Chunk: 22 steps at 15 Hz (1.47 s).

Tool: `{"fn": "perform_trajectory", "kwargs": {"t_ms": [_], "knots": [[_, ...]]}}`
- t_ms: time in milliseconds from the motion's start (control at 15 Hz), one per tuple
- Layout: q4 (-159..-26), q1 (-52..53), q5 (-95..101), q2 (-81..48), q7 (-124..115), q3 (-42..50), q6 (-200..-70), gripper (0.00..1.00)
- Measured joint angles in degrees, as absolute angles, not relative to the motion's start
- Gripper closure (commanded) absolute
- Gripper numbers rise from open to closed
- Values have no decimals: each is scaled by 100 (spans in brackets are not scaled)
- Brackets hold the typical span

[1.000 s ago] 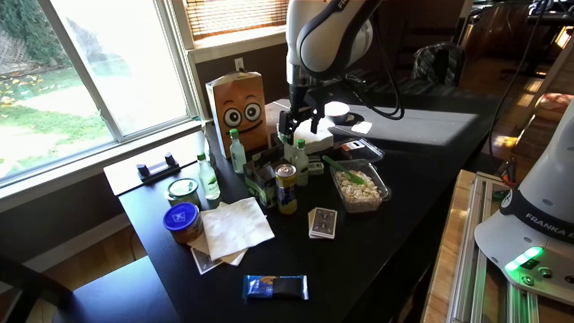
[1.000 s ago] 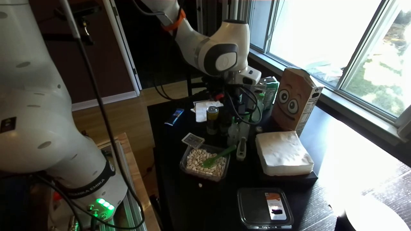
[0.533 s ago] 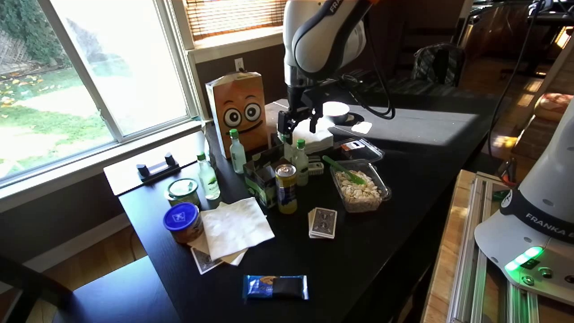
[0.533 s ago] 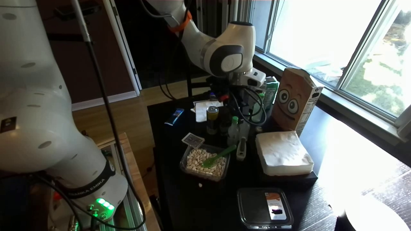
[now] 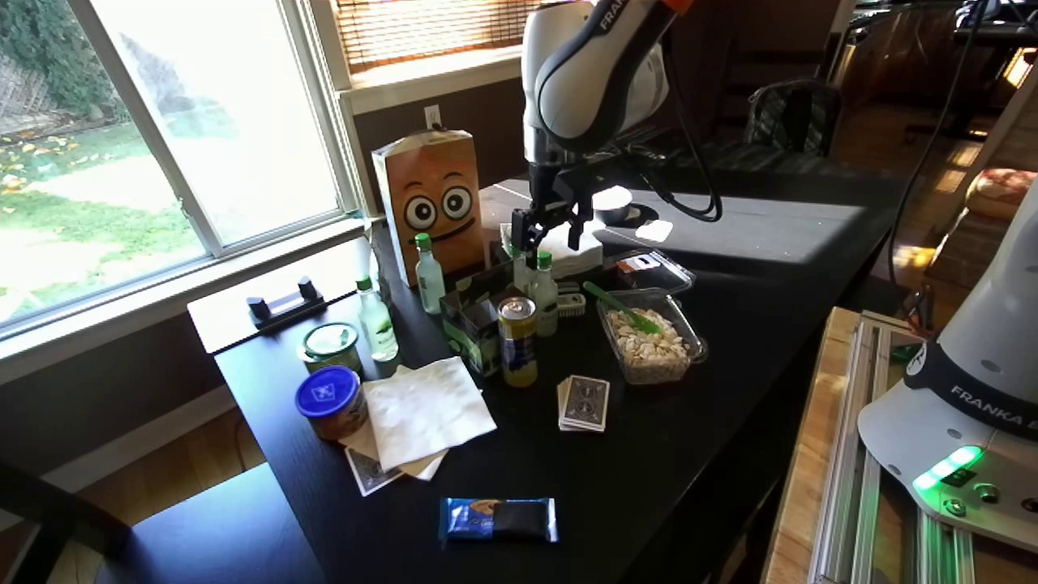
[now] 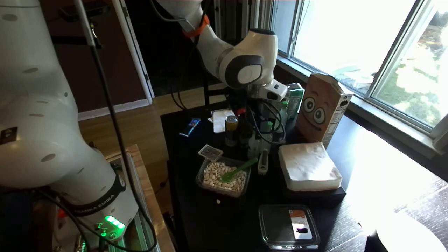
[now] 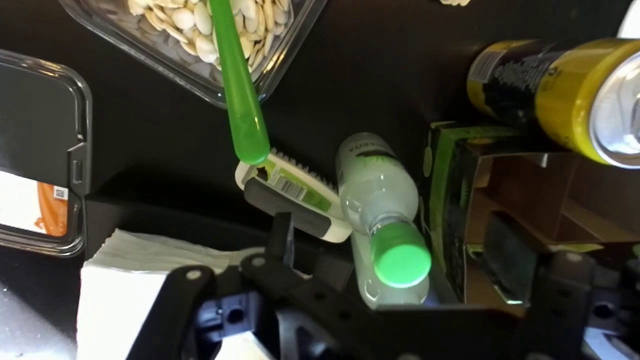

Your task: Put one bottle in the box.

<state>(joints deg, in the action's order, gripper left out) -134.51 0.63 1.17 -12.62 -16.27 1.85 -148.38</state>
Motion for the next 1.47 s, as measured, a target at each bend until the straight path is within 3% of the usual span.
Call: {"fn": "perform_trajectory", "kwargs": {"t_ms": [267,333,733,1133,1267,1467], "knots": [[-13540,104,-38,-1283,-1621,100,-15024,27],[-13545,112,-40,-1298,-1626,90,-15074,22],[-13545,184,-20,-1458,-1737,118,-15472,25],[-13534,365,36,-1592,-1933,337,-15594,42],[-13531,400,37,-1598,-1986,401,-15596,43],[-13520,429,50,-1604,-2054,459,-15597,59]]}}
